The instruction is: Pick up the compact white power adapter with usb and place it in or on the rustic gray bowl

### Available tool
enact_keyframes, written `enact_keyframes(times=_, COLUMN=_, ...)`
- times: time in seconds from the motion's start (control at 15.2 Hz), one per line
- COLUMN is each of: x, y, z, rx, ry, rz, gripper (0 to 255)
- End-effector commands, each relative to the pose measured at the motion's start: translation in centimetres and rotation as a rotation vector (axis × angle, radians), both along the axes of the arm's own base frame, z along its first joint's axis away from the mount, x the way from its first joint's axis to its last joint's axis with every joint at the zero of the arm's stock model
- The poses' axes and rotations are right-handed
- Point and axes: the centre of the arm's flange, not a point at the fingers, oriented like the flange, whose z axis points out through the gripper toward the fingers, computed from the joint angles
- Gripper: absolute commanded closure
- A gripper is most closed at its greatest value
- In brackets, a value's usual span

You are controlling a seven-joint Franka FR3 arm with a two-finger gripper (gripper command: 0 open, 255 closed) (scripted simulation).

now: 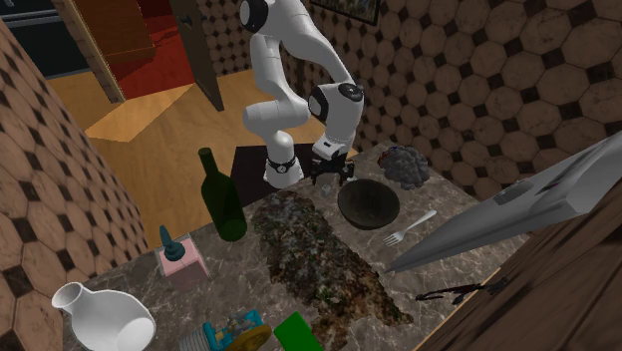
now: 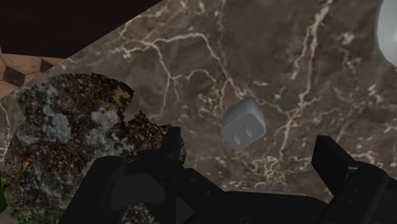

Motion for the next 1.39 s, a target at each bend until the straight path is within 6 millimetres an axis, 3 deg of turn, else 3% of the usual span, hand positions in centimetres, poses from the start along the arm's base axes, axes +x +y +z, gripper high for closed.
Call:
enact_keyframes(times=0.0, x=-0.01, y=-0.09, z=-0.93, rx=0.0, ry=-0.001, rz=0.0, gripper=0)
enact_keyframes(times=0.13, x=0.01, y=-0.21, z=-1.75, rx=0.0, ry=-0.001, rz=0.0, gripper=0)
enact_keyframes(times=0.59, x=0.0, y=-0.21, z=-1.75, rx=0.0, ry=-0.001, rz=0.0, gripper=0)
enact_keyframes(times=0.66, x=0.0, y=-0.21, z=-1.75, rx=0.0, ry=-0.001, rz=0.0, gripper=255)
enact_keyframes(times=1.32, x=0.0, y=-0.21, z=-1.22, rx=0.0, ry=-0.001, rz=0.0, gripper=255)
